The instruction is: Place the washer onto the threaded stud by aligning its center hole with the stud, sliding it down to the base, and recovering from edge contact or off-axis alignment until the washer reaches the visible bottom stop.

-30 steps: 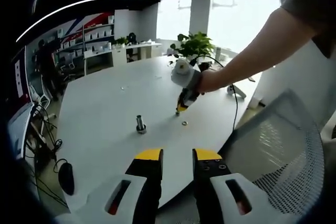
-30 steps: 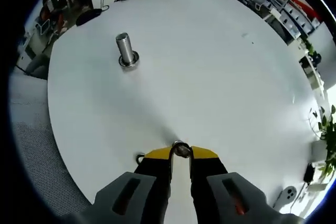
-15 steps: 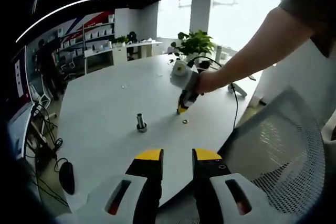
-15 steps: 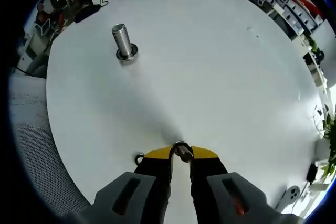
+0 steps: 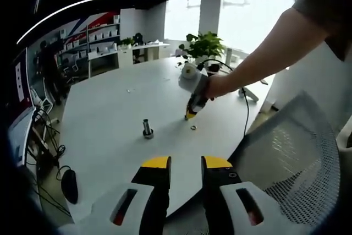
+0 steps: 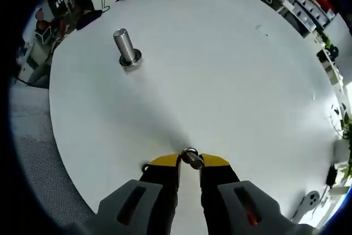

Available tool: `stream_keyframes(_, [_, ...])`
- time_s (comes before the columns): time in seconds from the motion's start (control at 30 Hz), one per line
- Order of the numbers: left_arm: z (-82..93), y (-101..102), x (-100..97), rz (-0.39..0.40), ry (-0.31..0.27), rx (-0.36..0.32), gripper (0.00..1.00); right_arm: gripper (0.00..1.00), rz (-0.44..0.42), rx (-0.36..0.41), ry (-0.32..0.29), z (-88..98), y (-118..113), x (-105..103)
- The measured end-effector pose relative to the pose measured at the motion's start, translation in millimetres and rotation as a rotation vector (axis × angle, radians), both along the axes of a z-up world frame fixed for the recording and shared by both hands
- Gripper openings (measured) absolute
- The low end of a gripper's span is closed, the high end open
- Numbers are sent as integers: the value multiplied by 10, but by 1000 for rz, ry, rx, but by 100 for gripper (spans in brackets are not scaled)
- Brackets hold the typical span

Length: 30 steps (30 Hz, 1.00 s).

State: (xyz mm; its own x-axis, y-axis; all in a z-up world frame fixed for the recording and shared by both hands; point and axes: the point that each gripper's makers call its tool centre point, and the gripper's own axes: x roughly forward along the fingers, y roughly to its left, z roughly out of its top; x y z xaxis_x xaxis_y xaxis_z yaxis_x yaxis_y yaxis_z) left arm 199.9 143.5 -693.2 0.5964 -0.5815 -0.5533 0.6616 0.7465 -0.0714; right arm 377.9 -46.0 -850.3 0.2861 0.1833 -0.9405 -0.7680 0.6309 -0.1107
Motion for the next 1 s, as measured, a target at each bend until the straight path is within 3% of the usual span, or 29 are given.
stream_keyframes(0.47, [12,-16,-3,-8,-3,-7,20,16,-9,-16,-7,66,-134,-49])
stream_keyframes(0.63, [7,-24,-10,-12,0,-9,20,16,38,-50,13,7,-154,-176])
stream_keyframes(1.0, [11,-31,-19,-18,-3,-8,20,17,96,-28,36,-62,-60,-297])
